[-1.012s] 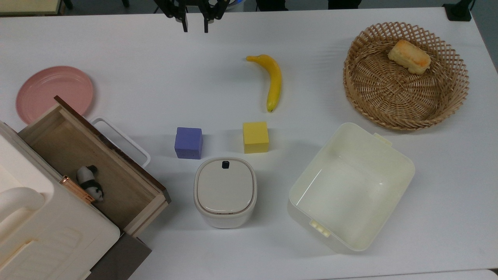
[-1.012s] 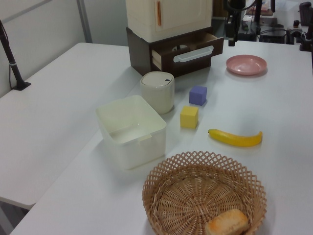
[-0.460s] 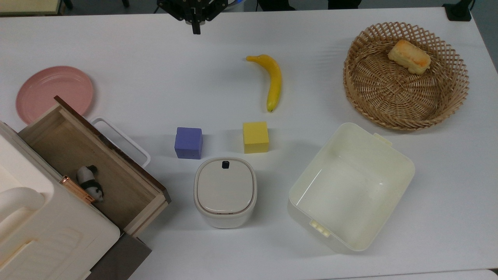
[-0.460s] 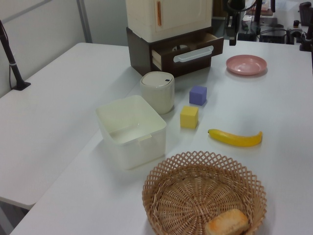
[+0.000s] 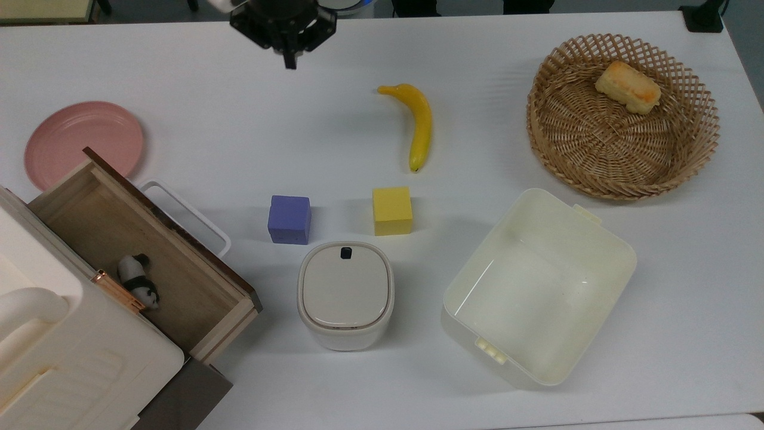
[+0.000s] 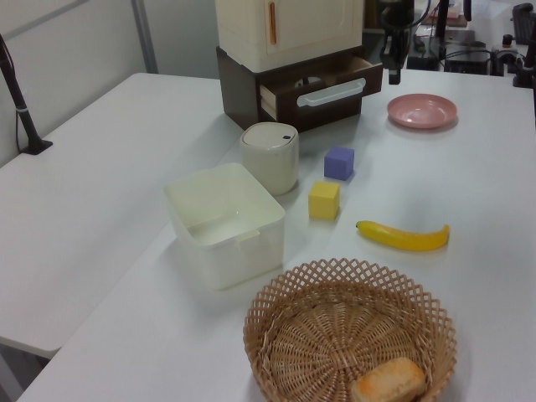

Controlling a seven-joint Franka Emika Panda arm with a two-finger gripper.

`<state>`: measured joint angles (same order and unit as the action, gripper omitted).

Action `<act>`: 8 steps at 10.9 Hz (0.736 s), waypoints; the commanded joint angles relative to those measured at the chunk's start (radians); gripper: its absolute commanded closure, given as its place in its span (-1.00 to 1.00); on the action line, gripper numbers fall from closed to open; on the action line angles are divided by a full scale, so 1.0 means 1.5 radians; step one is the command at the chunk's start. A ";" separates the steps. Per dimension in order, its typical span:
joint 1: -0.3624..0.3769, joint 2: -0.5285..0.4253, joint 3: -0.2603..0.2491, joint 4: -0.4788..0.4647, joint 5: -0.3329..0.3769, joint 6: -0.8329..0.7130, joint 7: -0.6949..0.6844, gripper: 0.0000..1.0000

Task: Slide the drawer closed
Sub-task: 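Close the gripper and move it toward the open wooden drawer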

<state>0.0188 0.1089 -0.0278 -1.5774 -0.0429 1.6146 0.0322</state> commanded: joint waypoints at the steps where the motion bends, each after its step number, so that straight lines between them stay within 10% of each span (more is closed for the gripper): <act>1: -0.035 0.042 -0.003 -0.003 0.012 0.040 0.061 1.00; 8: -0.070 0.193 -0.015 0.031 -0.002 0.269 0.271 1.00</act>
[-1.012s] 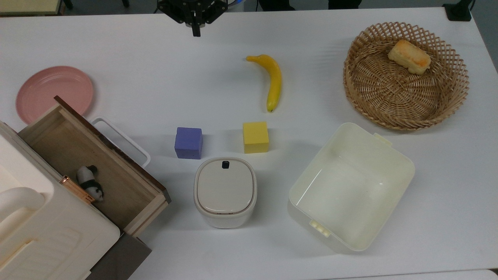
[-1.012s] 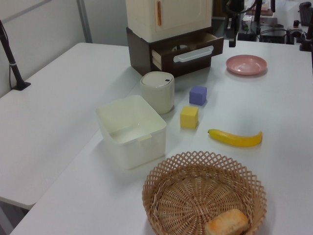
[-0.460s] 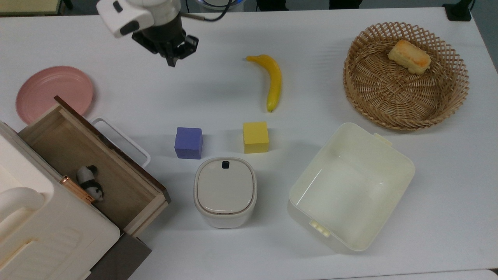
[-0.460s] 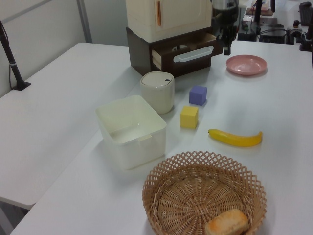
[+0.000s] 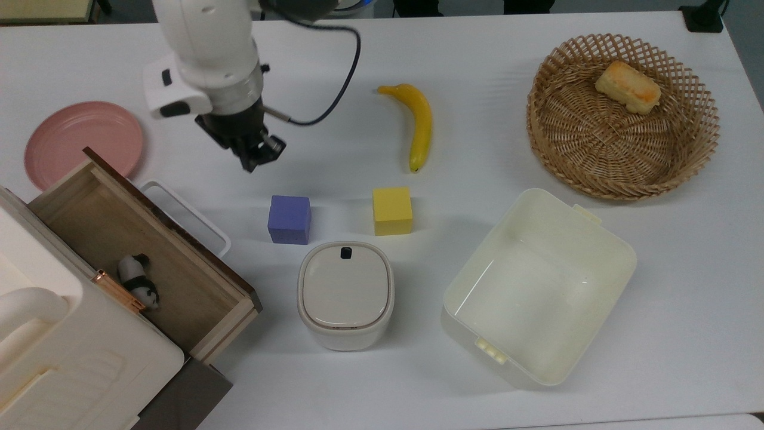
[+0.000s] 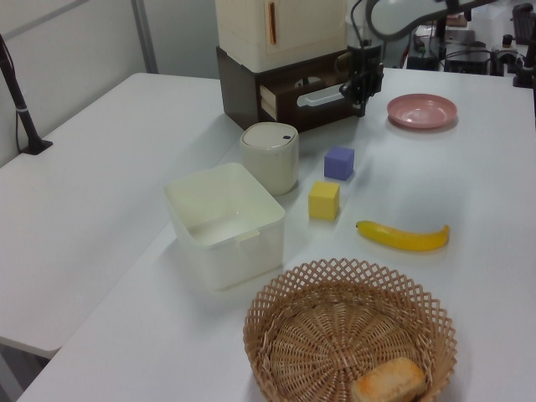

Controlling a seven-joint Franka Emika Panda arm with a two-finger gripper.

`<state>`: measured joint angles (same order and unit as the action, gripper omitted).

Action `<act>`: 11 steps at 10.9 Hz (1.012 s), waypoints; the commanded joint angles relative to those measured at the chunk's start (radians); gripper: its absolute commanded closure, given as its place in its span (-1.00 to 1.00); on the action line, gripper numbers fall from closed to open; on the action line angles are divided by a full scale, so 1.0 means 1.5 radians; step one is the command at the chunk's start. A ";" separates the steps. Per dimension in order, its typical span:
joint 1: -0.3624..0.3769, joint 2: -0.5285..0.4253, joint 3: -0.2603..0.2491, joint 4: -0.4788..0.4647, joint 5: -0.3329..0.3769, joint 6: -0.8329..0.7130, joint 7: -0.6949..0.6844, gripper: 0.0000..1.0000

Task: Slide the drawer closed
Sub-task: 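Lower the closed gripper against the drawer's white handle front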

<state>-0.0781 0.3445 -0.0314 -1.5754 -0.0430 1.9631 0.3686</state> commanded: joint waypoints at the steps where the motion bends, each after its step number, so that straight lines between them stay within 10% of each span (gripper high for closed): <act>1: -0.005 0.051 -0.018 0.037 -0.006 0.063 0.060 1.00; 11: -0.002 0.160 -0.056 0.112 -0.041 0.222 0.134 1.00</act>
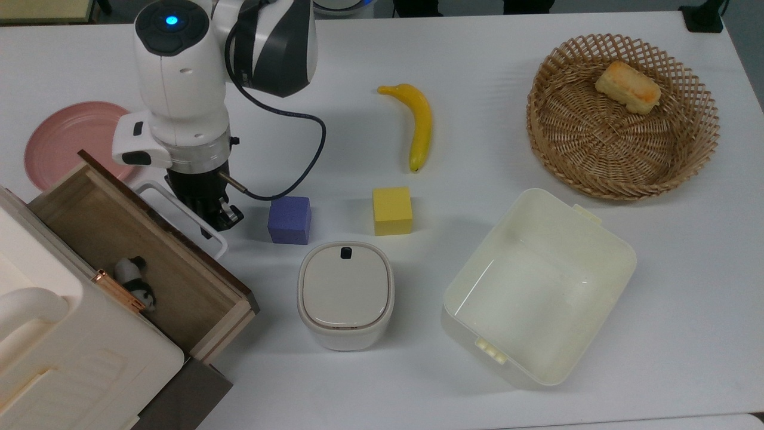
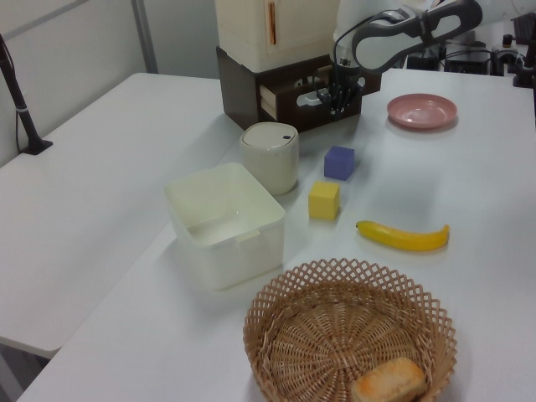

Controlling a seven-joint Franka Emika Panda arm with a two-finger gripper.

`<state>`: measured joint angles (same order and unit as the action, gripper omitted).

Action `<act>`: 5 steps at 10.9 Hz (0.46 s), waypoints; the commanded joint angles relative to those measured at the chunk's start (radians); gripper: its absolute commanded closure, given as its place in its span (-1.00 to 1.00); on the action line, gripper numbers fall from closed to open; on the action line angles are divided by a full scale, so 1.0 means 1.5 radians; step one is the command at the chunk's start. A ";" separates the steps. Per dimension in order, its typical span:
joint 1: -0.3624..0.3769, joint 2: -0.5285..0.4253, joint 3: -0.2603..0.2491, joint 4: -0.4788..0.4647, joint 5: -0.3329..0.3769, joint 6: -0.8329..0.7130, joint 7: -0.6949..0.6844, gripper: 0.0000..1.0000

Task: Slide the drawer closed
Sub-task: 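Lower the closed gripper against the drawer's white handle front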

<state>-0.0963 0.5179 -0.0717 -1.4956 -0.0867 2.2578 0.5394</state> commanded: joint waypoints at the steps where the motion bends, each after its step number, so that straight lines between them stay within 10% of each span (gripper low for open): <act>1: 0.010 0.054 -0.037 0.063 -0.012 0.063 0.020 1.00; 5: 0.008 0.082 -0.061 0.081 -0.012 0.210 0.016 1.00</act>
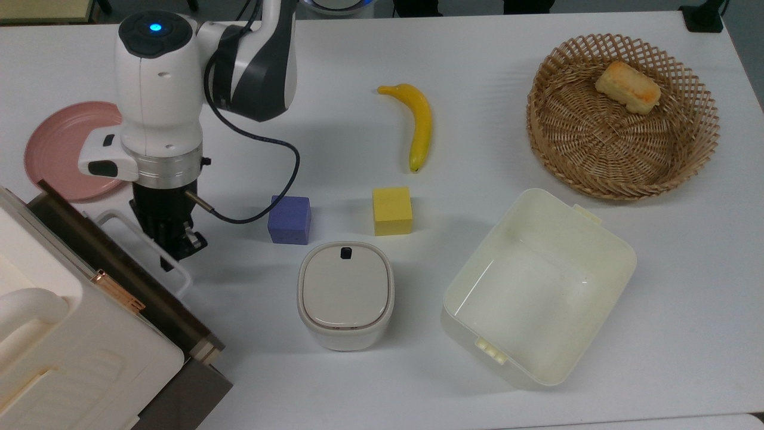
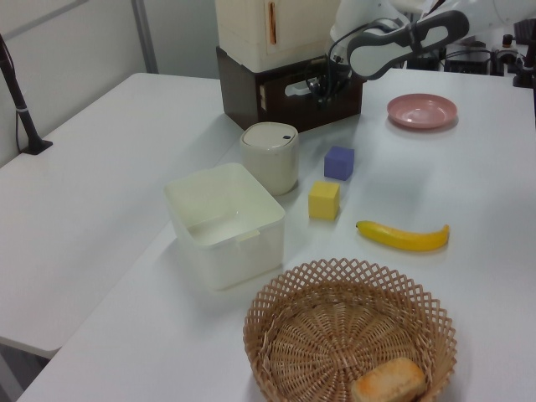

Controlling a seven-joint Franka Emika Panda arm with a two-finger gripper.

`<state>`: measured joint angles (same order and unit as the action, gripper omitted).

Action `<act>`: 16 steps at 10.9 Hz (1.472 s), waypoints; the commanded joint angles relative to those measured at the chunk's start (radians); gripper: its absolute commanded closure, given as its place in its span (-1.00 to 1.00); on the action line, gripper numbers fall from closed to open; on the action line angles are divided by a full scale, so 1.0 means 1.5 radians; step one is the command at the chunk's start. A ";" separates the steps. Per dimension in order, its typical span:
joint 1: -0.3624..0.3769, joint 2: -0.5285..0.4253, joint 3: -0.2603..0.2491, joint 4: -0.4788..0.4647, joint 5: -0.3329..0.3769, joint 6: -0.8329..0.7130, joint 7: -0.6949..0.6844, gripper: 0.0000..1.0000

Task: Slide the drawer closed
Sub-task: 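Push the drawer inward into the wooden unit with the gripper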

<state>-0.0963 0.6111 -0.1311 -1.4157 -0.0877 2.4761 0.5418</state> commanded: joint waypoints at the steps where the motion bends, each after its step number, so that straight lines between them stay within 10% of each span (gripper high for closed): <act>1: 0.007 0.025 -0.022 0.027 -0.011 0.097 0.014 1.00; 8: 0.007 0.016 -0.022 0.019 -0.032 0.126 -0.024 1.00; 16: 0.095 -0.196 0.041 -0.026 -0.023 -0.319 -0.197 1.00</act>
<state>-0.0132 0.4357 -0.0798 -1.3772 -0.1287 2.1365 0.2971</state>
